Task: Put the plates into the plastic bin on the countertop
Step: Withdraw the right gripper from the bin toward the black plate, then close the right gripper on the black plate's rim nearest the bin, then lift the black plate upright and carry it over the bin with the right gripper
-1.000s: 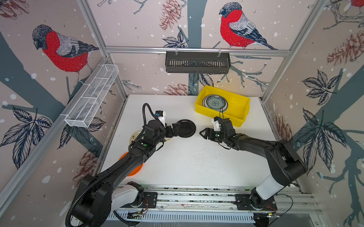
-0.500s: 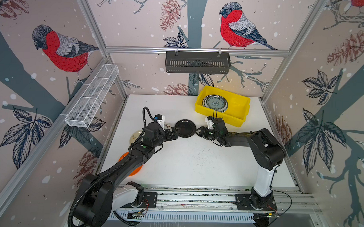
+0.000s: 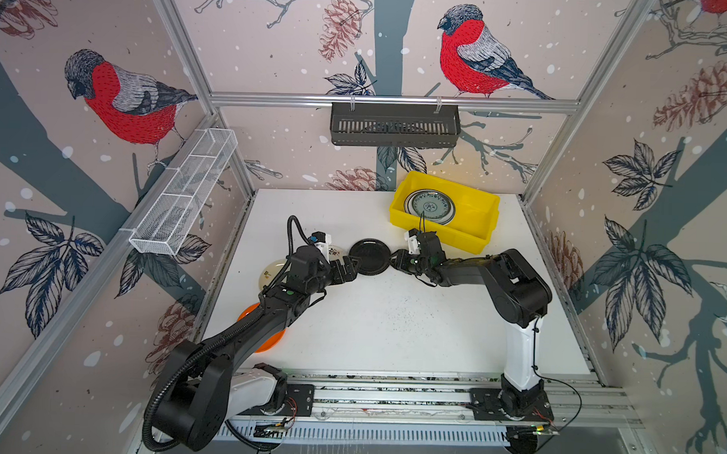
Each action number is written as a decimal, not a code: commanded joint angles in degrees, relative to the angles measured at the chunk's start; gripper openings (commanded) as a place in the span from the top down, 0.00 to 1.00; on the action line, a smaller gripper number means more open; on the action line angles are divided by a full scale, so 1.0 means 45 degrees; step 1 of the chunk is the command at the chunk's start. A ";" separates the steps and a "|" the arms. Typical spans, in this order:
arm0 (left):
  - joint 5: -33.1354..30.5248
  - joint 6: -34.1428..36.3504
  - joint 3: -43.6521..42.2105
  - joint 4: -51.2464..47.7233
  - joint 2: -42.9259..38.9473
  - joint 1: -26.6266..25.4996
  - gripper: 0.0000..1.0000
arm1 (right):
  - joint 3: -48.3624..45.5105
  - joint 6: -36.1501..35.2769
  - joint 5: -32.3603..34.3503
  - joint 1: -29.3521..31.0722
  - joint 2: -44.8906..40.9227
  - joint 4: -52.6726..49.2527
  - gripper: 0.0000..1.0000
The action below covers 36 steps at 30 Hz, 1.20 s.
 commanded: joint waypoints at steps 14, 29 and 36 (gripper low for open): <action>-0.0487 0.0317 -0.0320 -0.0347 -0.0193 0.0465 0.02 | 0.1008 -0.0302 0.1277 0.0039 0.0570 -0.1478 0.86; -0.0335 0.0306 -0.0442 0.0029 -0.0330 0.0603 0.02 | 0.0353 -0.0665 0.2574 -0.0021 -0.1708 -0.2518 1.00; -0.0185 0.0318 -0.0519 0.0288 -0.0547 0.0594 0.02 | -0.0371 -0.0601 0.3312 -0.0714 -0.4441 -0.3279 1.00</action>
